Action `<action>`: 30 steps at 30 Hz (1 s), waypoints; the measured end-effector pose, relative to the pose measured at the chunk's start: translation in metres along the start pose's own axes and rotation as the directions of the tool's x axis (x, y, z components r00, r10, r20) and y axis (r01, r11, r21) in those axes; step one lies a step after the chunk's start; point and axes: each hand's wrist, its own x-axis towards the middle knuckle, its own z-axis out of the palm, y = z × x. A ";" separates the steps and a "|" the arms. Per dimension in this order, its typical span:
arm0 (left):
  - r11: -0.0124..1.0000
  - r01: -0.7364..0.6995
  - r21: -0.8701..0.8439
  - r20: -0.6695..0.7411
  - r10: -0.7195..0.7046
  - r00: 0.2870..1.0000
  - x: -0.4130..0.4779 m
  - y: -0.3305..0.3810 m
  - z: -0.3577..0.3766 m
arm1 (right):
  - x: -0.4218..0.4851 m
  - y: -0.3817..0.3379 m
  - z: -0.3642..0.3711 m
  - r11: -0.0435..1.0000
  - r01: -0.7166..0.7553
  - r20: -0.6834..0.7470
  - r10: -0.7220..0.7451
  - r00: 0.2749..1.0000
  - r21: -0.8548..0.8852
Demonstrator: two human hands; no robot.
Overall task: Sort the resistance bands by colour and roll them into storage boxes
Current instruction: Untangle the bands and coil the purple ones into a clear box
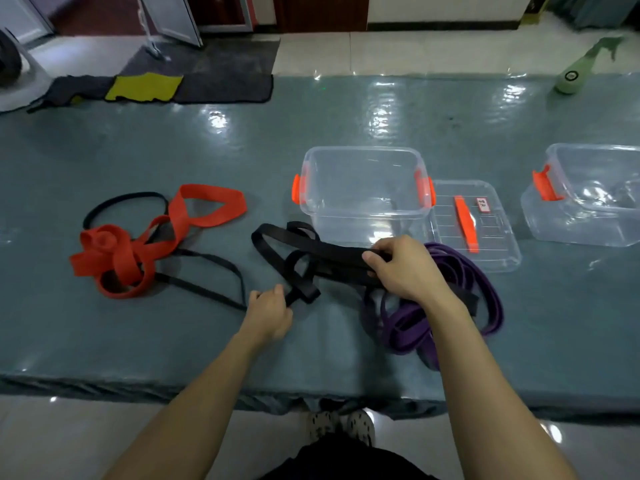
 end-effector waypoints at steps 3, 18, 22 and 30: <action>0.980 0.061 -0.187 -0.039 -0.070 0.997 0.000 -0.014 -0.038 | 0.001 -0.019 -0.001 0.998 0.045 -0.039 -0.044 0.998 0.032; 0.721 -0.261 -0.642 -0.518 -0.158 0.841 -0.038 -0.109 -0.296 | 0.037 -0.104 -0.004 0.918 0.176 -0.267 -0.080 0.960 0.356; 0.880 -0.090 -0.467 -0.351 -0.091 0.932 -0.045 -0.123 -0.298 | 0.042 -0.104 -0.003 0.887 0.171 -0.323 -0.026 0.946 0.430; 0.772 -0.224 -0.594 -0.551 -0.187 0.813 -0.021 -0.146 -0.283 | 0.046 -0.111 -0.009 0.875 0.140 -0.336 0.028 0.941 0.463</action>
